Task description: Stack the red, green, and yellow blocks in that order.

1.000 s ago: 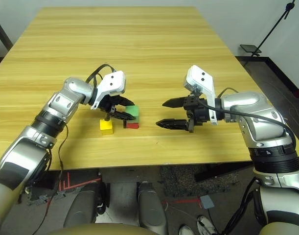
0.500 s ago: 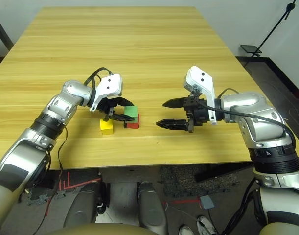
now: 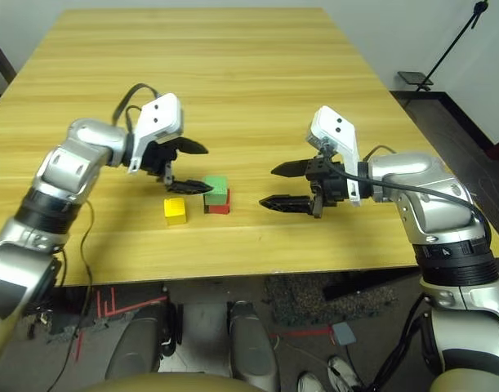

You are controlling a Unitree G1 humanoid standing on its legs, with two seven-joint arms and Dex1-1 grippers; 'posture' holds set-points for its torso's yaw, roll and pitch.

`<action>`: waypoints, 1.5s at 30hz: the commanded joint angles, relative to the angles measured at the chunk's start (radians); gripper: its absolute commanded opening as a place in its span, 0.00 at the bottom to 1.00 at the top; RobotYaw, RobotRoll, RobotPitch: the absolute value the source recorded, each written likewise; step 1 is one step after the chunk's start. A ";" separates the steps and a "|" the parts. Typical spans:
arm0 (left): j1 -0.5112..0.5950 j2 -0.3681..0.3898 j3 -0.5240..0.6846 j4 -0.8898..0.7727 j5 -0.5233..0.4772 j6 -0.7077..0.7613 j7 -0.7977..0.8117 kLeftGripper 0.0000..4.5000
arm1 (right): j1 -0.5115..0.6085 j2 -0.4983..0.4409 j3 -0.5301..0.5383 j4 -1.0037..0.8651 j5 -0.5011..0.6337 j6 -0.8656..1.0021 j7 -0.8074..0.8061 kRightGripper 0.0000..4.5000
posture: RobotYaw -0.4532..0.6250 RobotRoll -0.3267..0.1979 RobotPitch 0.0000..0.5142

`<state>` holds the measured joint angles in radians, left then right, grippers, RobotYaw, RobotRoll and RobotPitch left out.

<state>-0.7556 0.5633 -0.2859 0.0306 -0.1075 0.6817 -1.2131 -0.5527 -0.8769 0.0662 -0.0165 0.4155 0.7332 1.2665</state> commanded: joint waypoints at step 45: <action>-0.175 -0.049 -0.078 -0.172 -0.190 0.329 0.137 0.45 | -0.019 0.030 0.013 0.001 0.021 0.013 -0.011 1.00 | 0.58 0.44 0.17</action>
<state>-0.9063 0.5282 -0.3361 -0.1685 -0.2907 1.0202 -1.0822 -0.5787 -0.8485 0.0940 0.0000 0.4175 0.7384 1.2642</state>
